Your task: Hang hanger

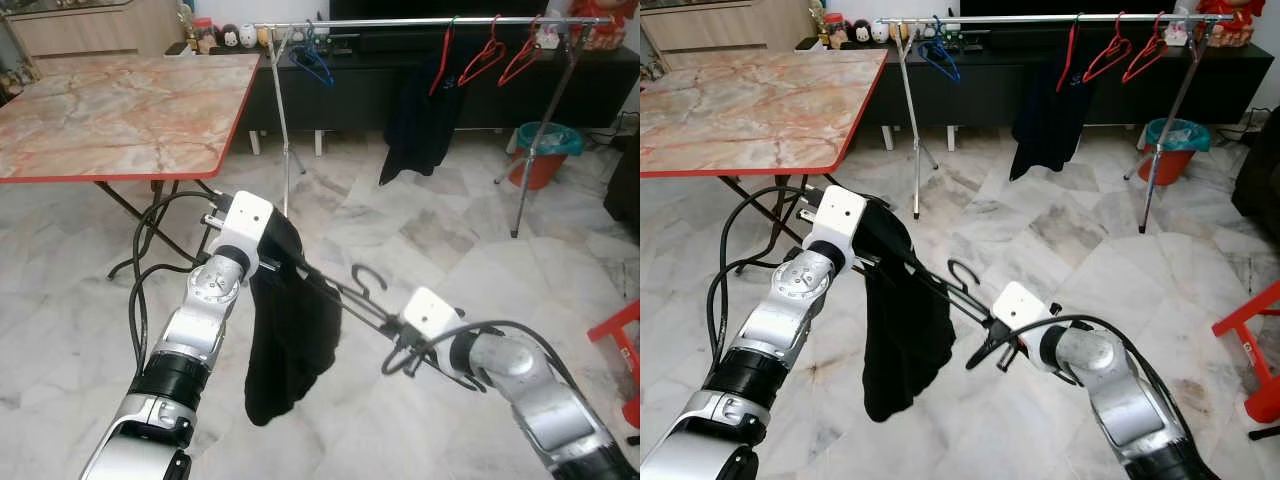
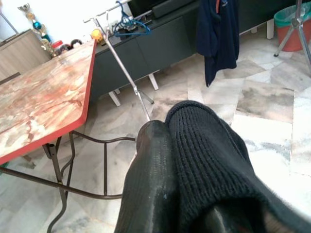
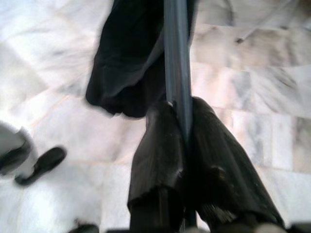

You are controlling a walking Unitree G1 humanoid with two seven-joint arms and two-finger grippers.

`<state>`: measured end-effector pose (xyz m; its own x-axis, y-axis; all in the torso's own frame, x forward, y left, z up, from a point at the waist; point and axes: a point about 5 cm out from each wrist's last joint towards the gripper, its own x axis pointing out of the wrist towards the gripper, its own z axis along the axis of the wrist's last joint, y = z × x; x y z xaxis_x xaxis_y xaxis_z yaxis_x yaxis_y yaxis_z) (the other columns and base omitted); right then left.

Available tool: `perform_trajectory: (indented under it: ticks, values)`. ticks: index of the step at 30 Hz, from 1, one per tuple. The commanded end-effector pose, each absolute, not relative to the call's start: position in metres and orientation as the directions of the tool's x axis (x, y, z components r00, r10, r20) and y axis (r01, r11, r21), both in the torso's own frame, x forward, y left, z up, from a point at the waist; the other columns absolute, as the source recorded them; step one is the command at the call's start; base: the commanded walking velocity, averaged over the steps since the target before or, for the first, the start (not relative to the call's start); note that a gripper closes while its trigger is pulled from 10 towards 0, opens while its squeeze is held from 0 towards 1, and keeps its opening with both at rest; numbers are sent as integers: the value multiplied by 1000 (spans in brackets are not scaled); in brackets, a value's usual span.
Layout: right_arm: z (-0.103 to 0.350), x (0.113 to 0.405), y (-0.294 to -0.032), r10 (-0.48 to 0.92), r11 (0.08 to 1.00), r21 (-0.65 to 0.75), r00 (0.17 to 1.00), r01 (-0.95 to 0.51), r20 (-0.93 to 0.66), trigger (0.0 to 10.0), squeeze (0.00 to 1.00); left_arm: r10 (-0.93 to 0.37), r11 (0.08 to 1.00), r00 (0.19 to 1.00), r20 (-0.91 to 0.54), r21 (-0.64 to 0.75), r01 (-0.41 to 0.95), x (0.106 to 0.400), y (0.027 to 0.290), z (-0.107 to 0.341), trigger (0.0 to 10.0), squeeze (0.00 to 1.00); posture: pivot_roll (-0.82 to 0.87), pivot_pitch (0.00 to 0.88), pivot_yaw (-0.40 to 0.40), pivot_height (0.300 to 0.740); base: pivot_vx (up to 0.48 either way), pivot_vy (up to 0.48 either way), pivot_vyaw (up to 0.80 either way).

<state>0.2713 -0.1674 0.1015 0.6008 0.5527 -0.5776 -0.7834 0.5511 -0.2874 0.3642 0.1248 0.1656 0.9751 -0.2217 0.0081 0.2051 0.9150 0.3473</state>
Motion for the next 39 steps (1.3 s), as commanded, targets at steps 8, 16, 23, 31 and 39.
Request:
perform_trajectory:
  ticks: [8,16,23,31,39]
  values:
    - [134,256,-172,652,413,-276,494,-868,-575,0,0,-228,884,973,-27,412,219,366,128,164,10000,0,12,0,62,740,0,0,0]
    - [154,236,-190,705,288,-258,387,-922,-594,0,0,-210,881,976,-57,421,214,365,135,155,10000,0,1,0,59,740,0,0,0]
    - [166,237,-199,729,316,-269,414,-910,-545,0,0,-192,879,978,-78,429,207,364,141,149,10000,0,6,0,58,740,0,0,0]
    - [188,249,-205,777,446,-294,529,-845,-342,0,0,-159,878,979,-128,434,200,360,153,132,10000,0,7,0,47,740,0,0,0]
    - [171,282,-197,608,758,-190,781,-625,-142,0,0,-173,886,975,-143,409,217,354,151,123,10000,0,19,0,41,740,0,0,0]
